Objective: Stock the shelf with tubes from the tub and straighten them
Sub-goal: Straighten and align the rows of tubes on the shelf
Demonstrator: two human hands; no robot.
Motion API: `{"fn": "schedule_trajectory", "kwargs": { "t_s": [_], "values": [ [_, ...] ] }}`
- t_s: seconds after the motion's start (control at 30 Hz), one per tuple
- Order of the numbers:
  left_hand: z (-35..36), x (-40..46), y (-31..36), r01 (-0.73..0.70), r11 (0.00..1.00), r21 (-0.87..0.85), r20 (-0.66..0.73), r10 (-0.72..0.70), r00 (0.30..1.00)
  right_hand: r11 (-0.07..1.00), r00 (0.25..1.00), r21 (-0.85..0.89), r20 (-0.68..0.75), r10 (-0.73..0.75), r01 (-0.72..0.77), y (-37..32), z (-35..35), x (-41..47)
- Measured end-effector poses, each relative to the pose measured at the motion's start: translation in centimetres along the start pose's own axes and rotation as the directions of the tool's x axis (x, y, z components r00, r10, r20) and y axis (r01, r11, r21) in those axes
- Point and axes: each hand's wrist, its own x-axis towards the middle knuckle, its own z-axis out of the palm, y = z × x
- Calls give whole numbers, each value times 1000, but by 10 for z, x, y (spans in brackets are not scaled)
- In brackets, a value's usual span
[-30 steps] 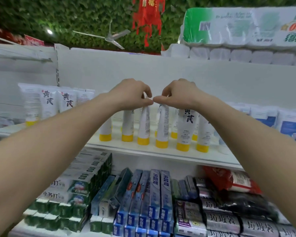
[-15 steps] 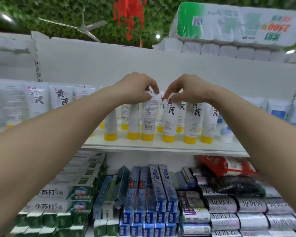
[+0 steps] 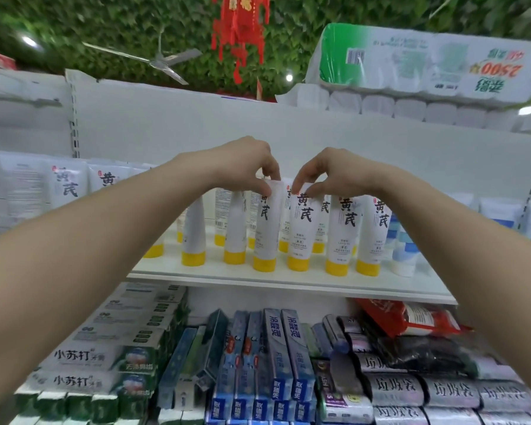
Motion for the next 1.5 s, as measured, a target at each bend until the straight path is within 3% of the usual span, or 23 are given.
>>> {"fn": "schedule_trajectory", "kwargs": {
  "t_s": [0.53, 0.67, 0.8, 0.97, 1.17, 1.5],
  "values": [
    [9, 6, 8, 71, 997, -6, -32, -71, 997, 990, 992, 119, 96, -84, 72, 13, -8, 6],
    [-3, 8, 0, 119, 987, -110, -124, -133, 983, 965, 996, 245, -3, -92, 90, 22, -20, 13],
    [-15, 18, -21, 175, 978, -111, -179, -193, 965, 992, 990, 77, -101, -93, 101, 34, -29, 34],
    [-14, 37, -40, 170, 983, -75, -87, -176, 980, 996, 997, 37, 14, -77, 76, 34, -30, 59],
    [-6, 63, -48, 135, 991, -19, 160, -130, 979, 998, 974, -48, 225, -27, 39, 33, -24, 88],
    [14, 78, -53, 76, 996, 38, 269, -84, 959, 997, 960, -69, 280, -5, 26, 33, -4, 102]
  ]
}}
